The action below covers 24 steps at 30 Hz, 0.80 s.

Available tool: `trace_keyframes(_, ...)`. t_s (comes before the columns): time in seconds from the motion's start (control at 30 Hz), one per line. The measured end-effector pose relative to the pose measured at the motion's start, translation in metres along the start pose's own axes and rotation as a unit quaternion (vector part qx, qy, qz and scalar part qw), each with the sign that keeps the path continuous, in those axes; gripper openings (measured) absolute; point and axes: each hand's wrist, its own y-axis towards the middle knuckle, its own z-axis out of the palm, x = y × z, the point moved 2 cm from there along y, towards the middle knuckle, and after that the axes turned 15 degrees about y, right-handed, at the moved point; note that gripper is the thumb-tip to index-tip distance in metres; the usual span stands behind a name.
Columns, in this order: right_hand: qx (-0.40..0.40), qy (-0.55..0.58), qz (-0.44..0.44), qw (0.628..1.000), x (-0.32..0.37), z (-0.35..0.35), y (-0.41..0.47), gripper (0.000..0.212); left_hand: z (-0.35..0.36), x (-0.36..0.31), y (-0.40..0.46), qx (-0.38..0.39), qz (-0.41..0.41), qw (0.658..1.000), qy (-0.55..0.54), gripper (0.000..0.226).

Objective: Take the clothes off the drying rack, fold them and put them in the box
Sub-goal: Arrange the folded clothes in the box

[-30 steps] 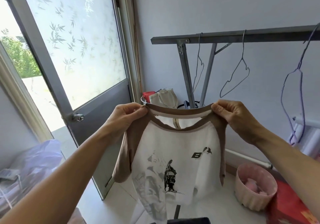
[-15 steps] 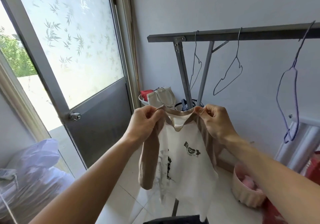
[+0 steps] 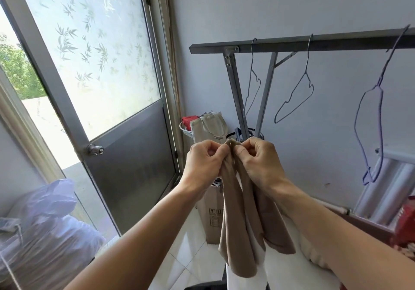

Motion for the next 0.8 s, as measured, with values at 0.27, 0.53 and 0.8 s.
trace_keyframes(0.27,0.028,-0.053,-0.046,0.997,0.006,0.002,-0.006,0.028,-0.001,-0.016,-0.013,0.056,-0.006,0.995,-0.077,0.046)
trace_keyframes(0.53,0.079,0.017,0.036,0.996,0.006,-0.012,0.010,0.013,-0.016,-0.019,-0.003,0.097,0.066,0.993,0.029,0.032)
trace_keyframes(0.8,0.171,0.082,0.052,0.981,0.006,-0.022,0.021,0.017,-0.015,-0.017,0.036,0.170,0.216,0.943,0.188,0.020)
